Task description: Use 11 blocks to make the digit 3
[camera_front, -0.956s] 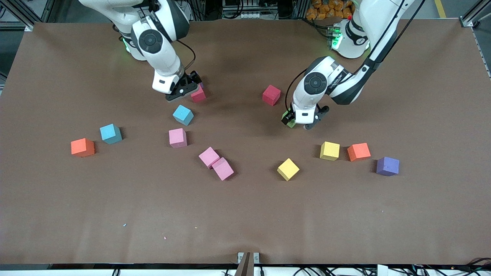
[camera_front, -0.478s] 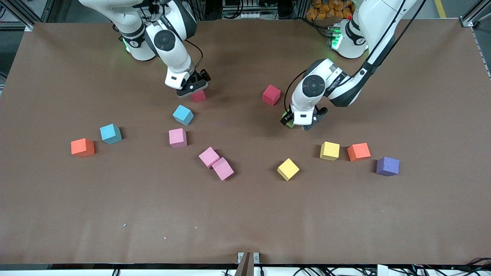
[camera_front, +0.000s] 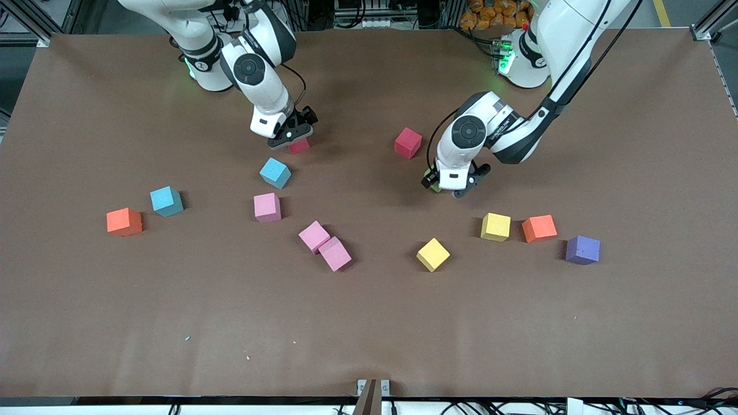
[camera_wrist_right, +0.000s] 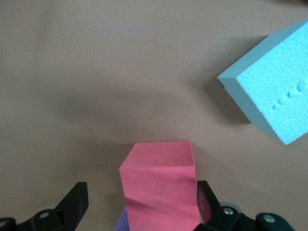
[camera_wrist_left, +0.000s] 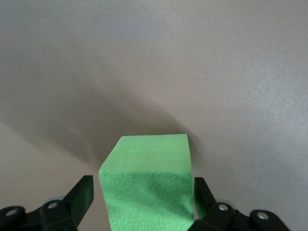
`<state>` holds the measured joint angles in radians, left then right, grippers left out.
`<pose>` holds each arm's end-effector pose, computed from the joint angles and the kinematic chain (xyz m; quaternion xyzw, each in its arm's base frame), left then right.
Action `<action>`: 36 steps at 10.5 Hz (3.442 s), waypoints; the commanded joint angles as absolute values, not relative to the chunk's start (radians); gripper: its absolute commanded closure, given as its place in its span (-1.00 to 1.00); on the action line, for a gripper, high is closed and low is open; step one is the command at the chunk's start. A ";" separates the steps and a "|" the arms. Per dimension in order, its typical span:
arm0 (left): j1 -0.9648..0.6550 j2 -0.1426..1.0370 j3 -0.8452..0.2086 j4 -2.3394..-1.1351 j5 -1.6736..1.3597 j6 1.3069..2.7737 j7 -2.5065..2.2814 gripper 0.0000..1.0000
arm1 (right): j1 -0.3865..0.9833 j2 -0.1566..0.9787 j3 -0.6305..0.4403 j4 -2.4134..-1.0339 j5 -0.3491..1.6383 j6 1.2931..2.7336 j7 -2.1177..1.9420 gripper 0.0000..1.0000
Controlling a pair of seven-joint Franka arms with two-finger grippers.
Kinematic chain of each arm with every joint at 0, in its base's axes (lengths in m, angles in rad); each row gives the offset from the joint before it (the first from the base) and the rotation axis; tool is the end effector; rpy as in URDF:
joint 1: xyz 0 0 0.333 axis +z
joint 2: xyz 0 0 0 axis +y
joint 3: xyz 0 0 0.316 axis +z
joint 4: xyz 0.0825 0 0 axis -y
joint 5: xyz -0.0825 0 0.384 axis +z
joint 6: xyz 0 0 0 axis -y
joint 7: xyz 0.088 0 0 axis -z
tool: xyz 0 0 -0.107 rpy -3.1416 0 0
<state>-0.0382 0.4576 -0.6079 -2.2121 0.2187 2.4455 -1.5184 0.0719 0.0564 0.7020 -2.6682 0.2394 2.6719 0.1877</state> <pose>0.4231 -0.3303 0.1951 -0.9311 -0.3536 0.0859 0.0238 0.2985 0.2871 0.2197 -0.9803 -0.1835 0.0514 0.0521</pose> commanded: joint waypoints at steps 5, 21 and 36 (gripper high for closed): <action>-0.178 0.556 -0.606 -1.961 0.256 2.291 -1.488 0.58 | 0.064 0.115 0.709 -2.692 0.262 2.744 0.192 -1.00; -0.538 0.681 -0.601 -1.815 0.319 2.226 -1.136 0.50 | 0.054 0.146 0.709 -2.688 0.248 2.755 -0.193 0.97; -0.502 0.597 -0.595 -1.804 0.313 2.168 -1.393 -1.00 | 0.068 0.135 0.715 -2.655 0.221 2.769 -0.529 1.00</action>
